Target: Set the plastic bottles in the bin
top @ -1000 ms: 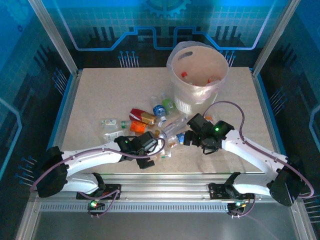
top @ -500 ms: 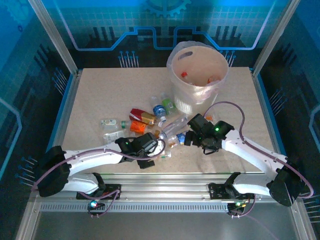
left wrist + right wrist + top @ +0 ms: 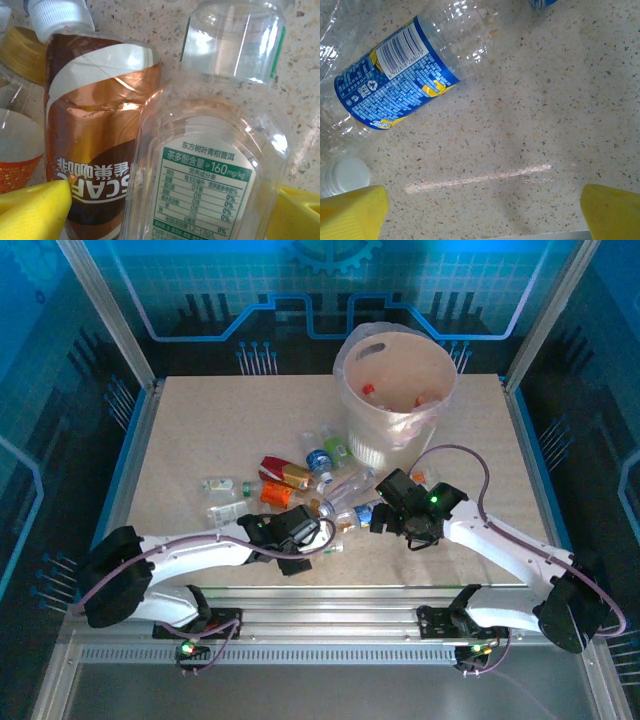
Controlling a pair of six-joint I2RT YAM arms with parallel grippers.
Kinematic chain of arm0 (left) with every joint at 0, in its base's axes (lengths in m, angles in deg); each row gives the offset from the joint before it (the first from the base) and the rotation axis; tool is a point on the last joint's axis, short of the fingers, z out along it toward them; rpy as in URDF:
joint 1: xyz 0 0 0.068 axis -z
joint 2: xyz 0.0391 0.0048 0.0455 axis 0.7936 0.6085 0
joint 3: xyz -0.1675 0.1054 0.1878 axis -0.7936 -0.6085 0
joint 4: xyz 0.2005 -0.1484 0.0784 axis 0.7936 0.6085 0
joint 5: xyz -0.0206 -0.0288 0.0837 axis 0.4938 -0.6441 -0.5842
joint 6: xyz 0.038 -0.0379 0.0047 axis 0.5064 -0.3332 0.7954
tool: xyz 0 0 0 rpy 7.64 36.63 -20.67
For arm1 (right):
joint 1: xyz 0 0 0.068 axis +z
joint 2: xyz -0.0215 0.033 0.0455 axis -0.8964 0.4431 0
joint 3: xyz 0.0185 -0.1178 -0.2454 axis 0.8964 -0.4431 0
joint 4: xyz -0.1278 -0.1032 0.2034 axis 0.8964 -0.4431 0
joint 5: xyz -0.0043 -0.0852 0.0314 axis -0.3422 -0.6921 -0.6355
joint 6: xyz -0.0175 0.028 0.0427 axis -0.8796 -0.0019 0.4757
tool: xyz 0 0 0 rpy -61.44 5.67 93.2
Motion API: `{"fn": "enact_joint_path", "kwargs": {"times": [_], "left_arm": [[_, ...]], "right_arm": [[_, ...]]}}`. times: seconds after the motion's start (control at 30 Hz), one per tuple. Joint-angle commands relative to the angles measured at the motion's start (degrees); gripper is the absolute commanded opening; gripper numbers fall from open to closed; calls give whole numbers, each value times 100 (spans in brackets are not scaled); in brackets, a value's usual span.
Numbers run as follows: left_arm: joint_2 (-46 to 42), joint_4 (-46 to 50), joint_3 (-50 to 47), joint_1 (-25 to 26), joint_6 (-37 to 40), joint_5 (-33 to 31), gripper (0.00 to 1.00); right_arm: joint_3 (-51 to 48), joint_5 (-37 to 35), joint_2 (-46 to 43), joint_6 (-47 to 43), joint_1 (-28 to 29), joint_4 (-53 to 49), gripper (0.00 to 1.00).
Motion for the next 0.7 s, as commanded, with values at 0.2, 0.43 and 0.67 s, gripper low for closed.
{"fn": "enact_joint_path", "kwargs": {"times": [0.2,0.43,0.67], "left_arm": [[180,359,-58,45,34,165,95],[-213,378,-150,239,-37,-240,91],[-640,416,-304,464,-193,-345,94]], "right_arm": [[-86,-59,-82,-10,-104,-47,100],[-112,-49,-90,7,-100,-64,100],[-134,-42,-125,7,-100,-38,100]]}}
